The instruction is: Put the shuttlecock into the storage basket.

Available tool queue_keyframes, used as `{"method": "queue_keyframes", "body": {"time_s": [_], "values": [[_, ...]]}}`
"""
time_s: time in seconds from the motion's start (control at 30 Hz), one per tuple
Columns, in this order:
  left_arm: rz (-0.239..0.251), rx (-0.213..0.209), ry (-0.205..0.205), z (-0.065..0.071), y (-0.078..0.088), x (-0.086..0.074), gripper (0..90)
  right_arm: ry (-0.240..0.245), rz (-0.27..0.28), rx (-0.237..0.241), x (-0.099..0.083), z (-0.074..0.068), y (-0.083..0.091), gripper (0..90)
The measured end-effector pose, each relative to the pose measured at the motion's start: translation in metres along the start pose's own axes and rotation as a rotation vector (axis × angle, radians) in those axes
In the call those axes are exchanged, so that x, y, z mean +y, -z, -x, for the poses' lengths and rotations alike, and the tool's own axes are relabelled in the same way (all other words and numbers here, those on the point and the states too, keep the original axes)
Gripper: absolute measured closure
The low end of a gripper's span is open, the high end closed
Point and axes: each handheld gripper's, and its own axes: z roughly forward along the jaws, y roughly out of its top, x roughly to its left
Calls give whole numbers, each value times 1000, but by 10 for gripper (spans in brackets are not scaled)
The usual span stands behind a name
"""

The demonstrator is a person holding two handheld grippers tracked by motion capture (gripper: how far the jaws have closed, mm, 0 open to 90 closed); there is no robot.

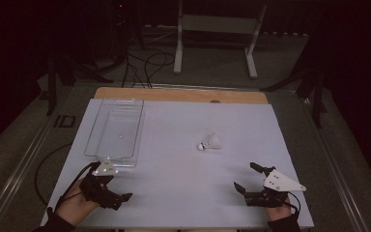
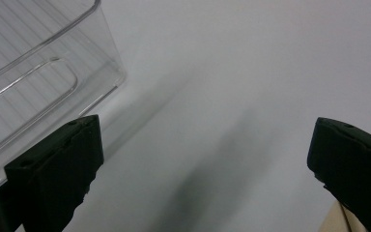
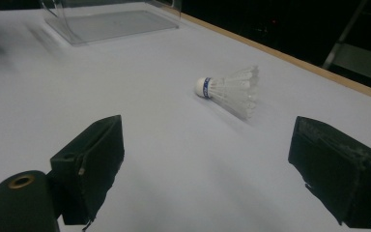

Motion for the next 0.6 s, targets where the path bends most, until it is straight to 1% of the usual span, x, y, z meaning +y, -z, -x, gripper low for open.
{"method": "queue_keyframes", "body": {"time_s": [0.07, 0.13, 0.23, 0.33, 0.4, 0.43, 0.47, 0.5, 0.57, 0.6], "values": [[-21, -11, -10, 0, -2, 2, 1, -2, 0, 8, 0, 0, 0, 125], [-35, -7, -15, 1, -3, 3, 1, 5, 0, 7, 0, 0, 0, 126], [-35, -11, -8, 2, -3, 6, 1, 2, 1, 5, 0, 0, 0, 126], [-47, -7, -22, 3, -4, 9, 1, 4, 0, 5, 0, 0, 0, 126], [-54, -18, -27, 5, -5, 12, 1, 4, 1, 6, 0, -1, 0, 126], [-70, -19, -36, 6, -5, 14, 1, 6, -1, 5, 0, -1, 0, 125], [-70, -19, -36, 6, -5, 14, 1, 6, -1, 5, 0, -1, 0, 125], [-87, -19, -40, 6, -6, 16, 1, 6, 1, 4, 0, -1, 0, 126], [-105, -20, -51, 7, -7, 19, 1, 6, 2, 1, 1, -1, 0, 126], [-105, -20, -51, 7, -7, 19, 1, 6, 2, 1, 1, -1, 0, 126]]}}
